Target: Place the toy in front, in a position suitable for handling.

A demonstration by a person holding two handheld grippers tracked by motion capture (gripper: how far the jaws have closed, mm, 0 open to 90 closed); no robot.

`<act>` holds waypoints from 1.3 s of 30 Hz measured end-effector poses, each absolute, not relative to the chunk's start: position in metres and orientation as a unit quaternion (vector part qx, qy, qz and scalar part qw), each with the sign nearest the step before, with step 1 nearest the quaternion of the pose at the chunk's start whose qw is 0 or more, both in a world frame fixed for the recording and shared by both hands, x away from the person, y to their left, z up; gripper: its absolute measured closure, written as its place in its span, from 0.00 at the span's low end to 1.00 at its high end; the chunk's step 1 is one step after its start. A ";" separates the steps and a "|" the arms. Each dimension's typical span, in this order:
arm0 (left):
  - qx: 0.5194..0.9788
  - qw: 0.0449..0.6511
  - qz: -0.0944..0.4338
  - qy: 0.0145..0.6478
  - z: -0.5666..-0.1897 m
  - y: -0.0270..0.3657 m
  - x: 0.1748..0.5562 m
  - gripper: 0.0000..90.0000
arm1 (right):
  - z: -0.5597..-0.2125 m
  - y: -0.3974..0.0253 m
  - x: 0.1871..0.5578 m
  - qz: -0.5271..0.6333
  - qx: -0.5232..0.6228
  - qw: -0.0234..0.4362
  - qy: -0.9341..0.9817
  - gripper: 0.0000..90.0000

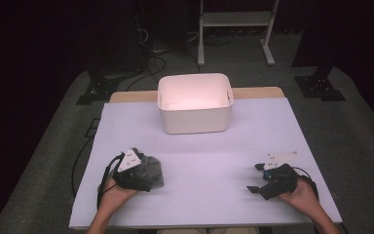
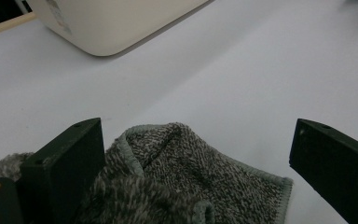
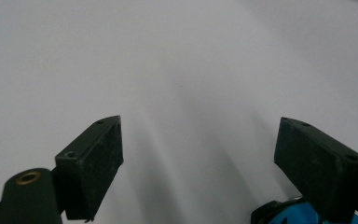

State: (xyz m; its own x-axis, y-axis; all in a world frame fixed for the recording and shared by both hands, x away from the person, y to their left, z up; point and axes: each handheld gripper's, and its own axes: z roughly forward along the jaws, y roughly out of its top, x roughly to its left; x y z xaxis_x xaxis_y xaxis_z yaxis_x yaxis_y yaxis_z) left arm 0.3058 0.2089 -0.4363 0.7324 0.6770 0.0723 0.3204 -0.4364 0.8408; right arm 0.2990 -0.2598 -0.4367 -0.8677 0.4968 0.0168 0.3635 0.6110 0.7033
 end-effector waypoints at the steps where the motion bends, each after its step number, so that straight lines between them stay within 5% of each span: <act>1: 0.823 0.435 0.205 0.303 -0.436 0.209 0.306 0.03 | -0.436 -0.260 0.299 0.369 0.240 0.091 0.893 0.16; 39: 0.829 0.428 0.206 0.295 -0.438 0.208 0.304 0.03 | -0.419 -0.336 0.294 0.352 0.316 0.116 0.873 0.16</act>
